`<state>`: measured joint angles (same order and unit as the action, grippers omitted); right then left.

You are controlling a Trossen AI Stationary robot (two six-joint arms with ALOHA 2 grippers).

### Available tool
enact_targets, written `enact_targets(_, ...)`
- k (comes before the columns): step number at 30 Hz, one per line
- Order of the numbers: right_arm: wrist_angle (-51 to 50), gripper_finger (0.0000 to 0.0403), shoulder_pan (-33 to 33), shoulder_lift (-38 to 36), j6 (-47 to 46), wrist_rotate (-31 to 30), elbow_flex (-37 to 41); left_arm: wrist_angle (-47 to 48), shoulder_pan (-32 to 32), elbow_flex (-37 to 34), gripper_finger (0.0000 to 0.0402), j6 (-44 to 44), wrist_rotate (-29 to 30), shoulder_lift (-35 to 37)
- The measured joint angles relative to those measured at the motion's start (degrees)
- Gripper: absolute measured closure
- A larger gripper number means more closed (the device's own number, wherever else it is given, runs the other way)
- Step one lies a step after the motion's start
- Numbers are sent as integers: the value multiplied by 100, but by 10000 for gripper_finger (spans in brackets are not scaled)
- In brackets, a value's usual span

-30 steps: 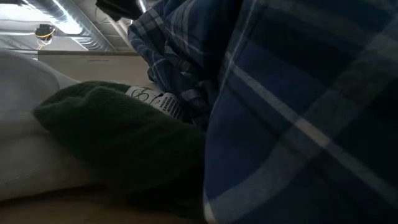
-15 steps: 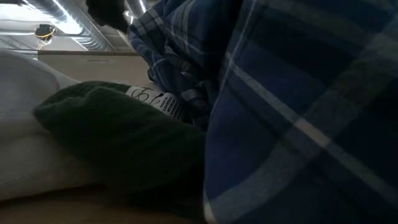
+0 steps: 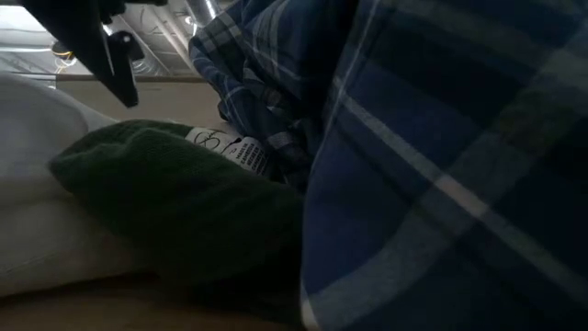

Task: Sort clothes
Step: Put the white polo shirt into the left laundry organizer

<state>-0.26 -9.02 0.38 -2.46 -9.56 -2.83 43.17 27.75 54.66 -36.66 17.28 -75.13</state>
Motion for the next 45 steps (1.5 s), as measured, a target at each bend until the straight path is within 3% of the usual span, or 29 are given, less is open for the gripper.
enact_targets(9,-178,397,2,2,-2,-4,0,-1046,13,-604,115,383,-23,-127)
enact_targets(30,-273,397,2,2,-1,-2,-4,-1591,-127,-616,121,730,-253,-2270)
enact_targets(35,-278,397,0,2,-2,-2,-4,-1623,-131,-608,161,686,-214,-2363)
enact_targets(45,-283,397,2,2,-2,-2,-4,-1580,-128,-621,295,694,-205,-2365)
